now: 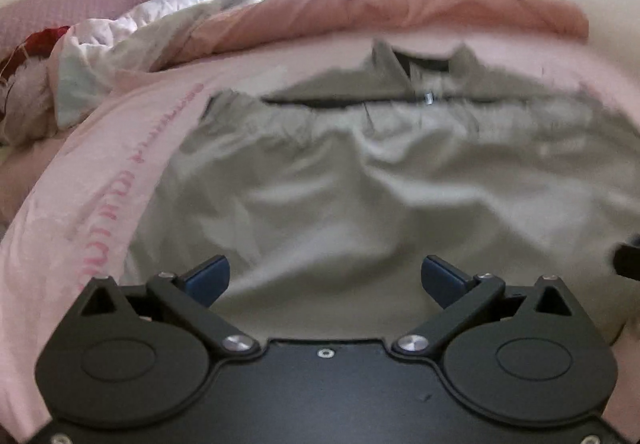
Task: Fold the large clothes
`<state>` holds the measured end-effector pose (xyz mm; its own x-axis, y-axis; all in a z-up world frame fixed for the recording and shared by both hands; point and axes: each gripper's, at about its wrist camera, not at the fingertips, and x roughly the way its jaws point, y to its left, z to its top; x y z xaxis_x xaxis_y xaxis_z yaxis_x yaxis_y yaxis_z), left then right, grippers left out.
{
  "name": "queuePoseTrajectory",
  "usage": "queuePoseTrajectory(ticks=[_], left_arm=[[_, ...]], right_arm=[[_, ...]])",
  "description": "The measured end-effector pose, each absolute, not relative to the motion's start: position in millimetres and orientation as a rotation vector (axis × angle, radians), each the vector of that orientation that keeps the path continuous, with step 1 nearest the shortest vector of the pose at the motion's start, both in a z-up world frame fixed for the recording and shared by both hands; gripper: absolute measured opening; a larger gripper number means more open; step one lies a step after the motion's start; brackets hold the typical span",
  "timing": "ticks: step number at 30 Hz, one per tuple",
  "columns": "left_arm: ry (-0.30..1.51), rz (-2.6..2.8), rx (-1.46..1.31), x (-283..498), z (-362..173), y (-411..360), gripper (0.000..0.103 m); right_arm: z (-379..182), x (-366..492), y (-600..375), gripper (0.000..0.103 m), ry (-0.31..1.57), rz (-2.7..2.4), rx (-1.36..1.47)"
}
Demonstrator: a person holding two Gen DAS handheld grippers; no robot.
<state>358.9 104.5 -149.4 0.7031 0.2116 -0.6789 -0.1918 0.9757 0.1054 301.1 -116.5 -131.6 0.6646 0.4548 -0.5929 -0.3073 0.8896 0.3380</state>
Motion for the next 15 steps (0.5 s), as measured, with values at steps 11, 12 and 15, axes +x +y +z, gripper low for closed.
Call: queuePoseTrajectory(ticks=[11, 12, 15], left_arm=[[0.841, 0.293, 0.000, 350, -166, 128, 0.103], [0.847, 0.322, 0.021, 350, -165, 136, 0.103], [0.848, 0.419, 0.018, 340, -161, 168, 0.103]], right_arm=[[-153, 313, -156, 0.048, 0.791, 0.182, 0.156], [-158, 315, -169, 0.047, 0.803, 0.117, 0.143], [-168, 311, -227, 0.022, 0.819, 0.000, 0.273]])
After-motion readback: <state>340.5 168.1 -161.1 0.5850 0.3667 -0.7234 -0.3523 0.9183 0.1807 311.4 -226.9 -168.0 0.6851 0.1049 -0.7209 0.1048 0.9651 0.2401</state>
